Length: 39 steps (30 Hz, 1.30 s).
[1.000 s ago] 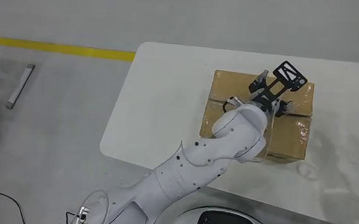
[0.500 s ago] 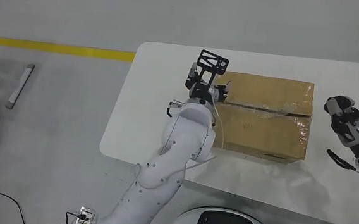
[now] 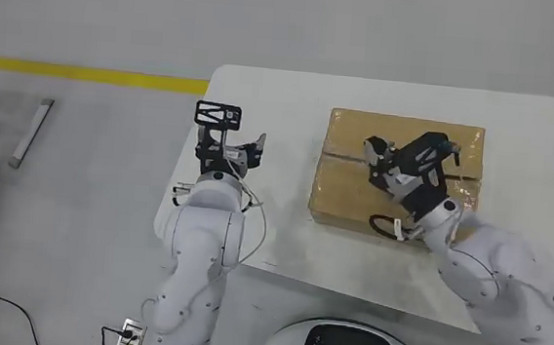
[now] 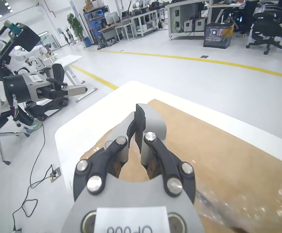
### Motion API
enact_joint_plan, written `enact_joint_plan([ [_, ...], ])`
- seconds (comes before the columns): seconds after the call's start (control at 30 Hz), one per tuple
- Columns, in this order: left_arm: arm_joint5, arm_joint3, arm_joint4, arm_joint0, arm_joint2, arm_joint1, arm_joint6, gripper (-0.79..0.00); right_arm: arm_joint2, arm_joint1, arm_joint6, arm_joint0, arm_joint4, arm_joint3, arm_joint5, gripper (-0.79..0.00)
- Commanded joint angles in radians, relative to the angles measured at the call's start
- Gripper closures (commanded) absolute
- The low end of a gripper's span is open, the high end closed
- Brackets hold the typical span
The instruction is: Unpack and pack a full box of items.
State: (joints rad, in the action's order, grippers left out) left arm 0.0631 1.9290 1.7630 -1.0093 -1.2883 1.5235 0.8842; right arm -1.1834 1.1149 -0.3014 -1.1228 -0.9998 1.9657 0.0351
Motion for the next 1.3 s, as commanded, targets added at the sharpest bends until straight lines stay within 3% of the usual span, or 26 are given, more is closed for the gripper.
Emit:
enact_joint_plan([
  [0.0, -0.019, 0.007, -0.01, -0.01, -0.024, -0.003, -0.002, -0.785, 0.091, 0.016, -0.009, 0.076, -0.045, -0.049, -0.044, 0.0],
  [0.2, -0.074, 0.015, -0.04, -0.023, -0.056, -0.008, -0.007, -0.785, 0.259, 0.068, -0.022, 0.209, -0.101, -0.208, -0.161, 0.0],
  [0.37, -0.104, 0.002, -0.065, -0.018, -0.057, -0.01, -0.013, -0.785, 0.269, 0.083, -0.015, 0.209, -0.099, -0.268, -0.197, 0.0],
  [0.6, -0.12, -0.036, -0.078, 0.008, -0.038, -0.009, -0.025, -0.785, 0.195, 0.079, -0.007, 0.151, -0.075, -0.256, -0.188, 0.0],
  [1.27, -0.091, -0.094, -0.082, 0.057, 0.032, -0.001, -0.04, -0.785, -0.136, 0.035, -0.05, -0.119, -0.009, -0.048, -0.088, 0.0],
])
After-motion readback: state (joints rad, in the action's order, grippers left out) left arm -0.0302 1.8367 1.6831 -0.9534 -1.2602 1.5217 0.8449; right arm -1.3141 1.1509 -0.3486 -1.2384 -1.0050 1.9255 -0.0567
